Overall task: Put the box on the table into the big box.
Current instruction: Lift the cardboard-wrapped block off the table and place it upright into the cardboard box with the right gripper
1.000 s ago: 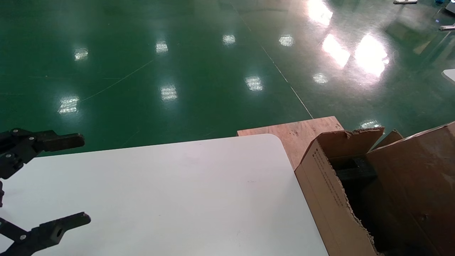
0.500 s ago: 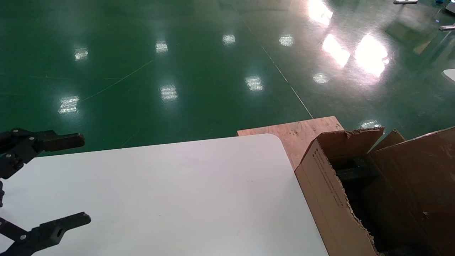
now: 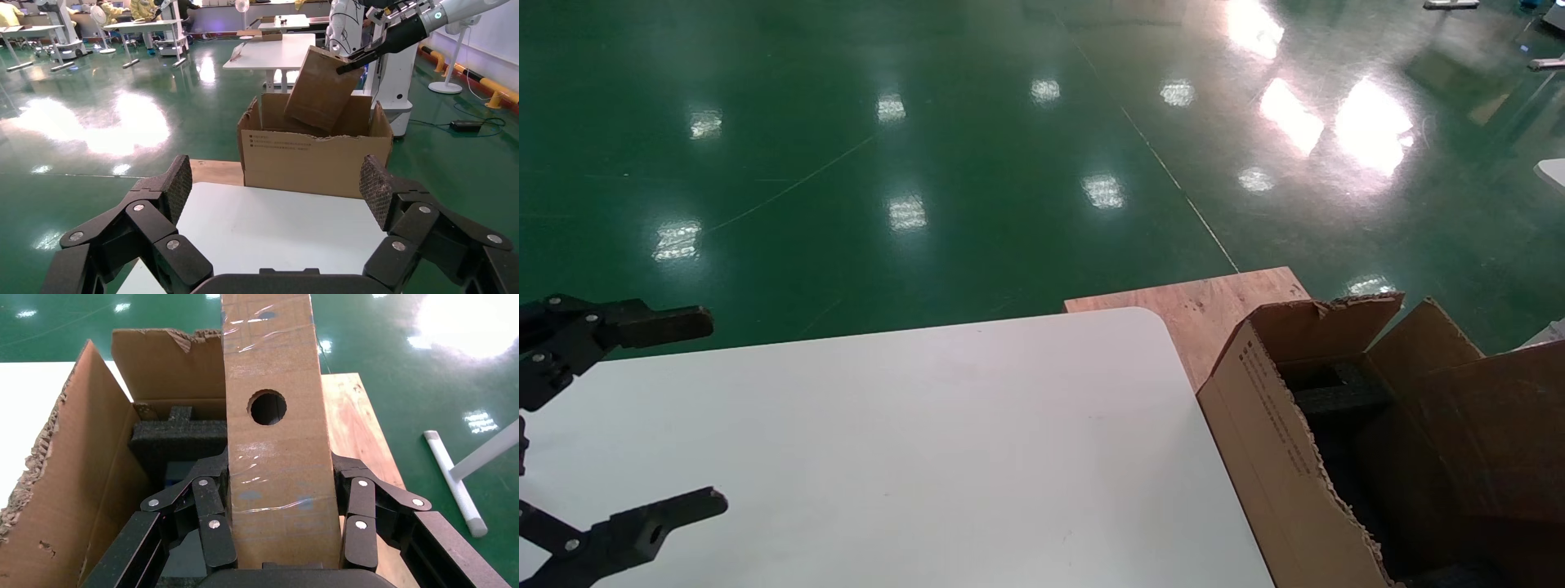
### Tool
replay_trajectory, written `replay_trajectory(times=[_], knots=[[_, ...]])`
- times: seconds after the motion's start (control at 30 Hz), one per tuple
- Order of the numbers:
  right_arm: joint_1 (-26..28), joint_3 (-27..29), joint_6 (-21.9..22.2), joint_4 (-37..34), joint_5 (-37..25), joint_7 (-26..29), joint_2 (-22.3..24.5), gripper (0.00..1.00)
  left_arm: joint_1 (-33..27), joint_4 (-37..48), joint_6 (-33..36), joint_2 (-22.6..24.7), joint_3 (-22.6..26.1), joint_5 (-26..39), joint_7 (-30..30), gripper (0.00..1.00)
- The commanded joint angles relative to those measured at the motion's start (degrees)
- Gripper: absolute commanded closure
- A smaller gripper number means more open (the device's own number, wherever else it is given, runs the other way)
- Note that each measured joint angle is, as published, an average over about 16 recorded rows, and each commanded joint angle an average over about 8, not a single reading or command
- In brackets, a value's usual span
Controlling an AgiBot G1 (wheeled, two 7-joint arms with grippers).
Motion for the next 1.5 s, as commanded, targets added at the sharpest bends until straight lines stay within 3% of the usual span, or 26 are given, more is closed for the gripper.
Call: replay_trajectory(times=[0.03,0.63,1.17,1.5], knots=[[0.7,-0.8,-0.3,-1.4,0.0,-0.5,-0.3,1.0,0.0,0.0,0.0,0.0,0.0,0.0,0.0,0.0],[11.5,-12.5,0.1,-10.2,-1.0,-2.0,-5.7,1.0,0.0,0.0,0.0,0.0,0.0,0.0,0.0,0.0],[26.1,-26.9,1.4,-15.7,-2.7,-2.7,-8.4,1.0,0.0,0.0,0.0,0.0,0.1,0.0,0.0,0.0],[27.3,-30.1,0.3,-19.1,-1.2,-3.1,-9.9,1.0,0.0,0.0,0.0,0.0,0.1,0.0,0.0,0.0]])
